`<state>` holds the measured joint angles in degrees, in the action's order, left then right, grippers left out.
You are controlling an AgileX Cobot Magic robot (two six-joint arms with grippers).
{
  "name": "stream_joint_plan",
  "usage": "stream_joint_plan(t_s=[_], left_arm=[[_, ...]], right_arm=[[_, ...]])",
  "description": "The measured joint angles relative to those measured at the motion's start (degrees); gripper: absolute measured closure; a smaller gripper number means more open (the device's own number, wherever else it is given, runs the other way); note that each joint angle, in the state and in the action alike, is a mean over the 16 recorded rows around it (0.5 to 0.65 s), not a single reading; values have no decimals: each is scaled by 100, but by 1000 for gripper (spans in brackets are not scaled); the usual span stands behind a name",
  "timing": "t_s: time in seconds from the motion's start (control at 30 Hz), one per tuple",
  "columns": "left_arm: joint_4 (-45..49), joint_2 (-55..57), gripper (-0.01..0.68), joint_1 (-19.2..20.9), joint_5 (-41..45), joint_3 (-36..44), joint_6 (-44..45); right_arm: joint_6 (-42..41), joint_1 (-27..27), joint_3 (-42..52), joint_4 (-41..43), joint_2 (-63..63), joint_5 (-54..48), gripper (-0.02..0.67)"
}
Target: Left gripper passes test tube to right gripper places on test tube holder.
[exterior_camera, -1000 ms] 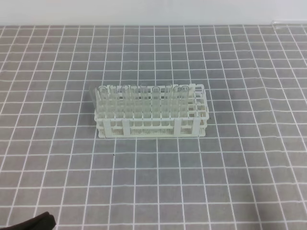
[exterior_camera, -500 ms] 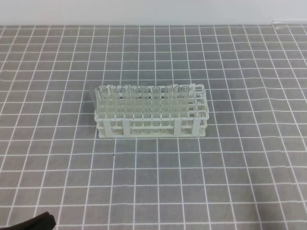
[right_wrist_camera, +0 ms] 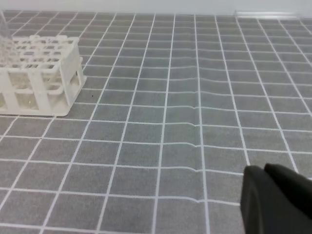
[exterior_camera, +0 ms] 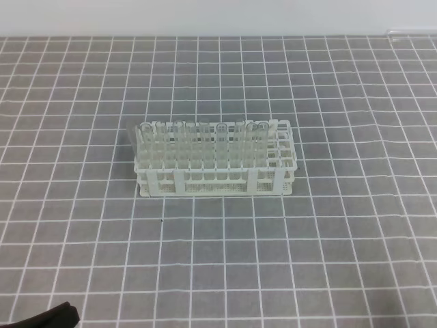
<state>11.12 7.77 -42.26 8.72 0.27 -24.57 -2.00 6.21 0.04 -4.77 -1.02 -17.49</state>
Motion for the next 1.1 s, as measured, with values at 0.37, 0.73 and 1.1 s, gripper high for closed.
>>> stream_joint_plan(t_s=[0.37, 0.73, 1.1], left_arm=[[5, 7, 674, -1, -21, 19, 2], [4, 6, 674, 0, 13, 10, 0], [452, 7, 674, 146, -108, 5, 203]], right_arm=[[0, 0, 0, -61, 4, -243, 662], [0, 0, 0, -67, 10, -247, 662], [0, 0, 0, -75, 10, -247, 662]])
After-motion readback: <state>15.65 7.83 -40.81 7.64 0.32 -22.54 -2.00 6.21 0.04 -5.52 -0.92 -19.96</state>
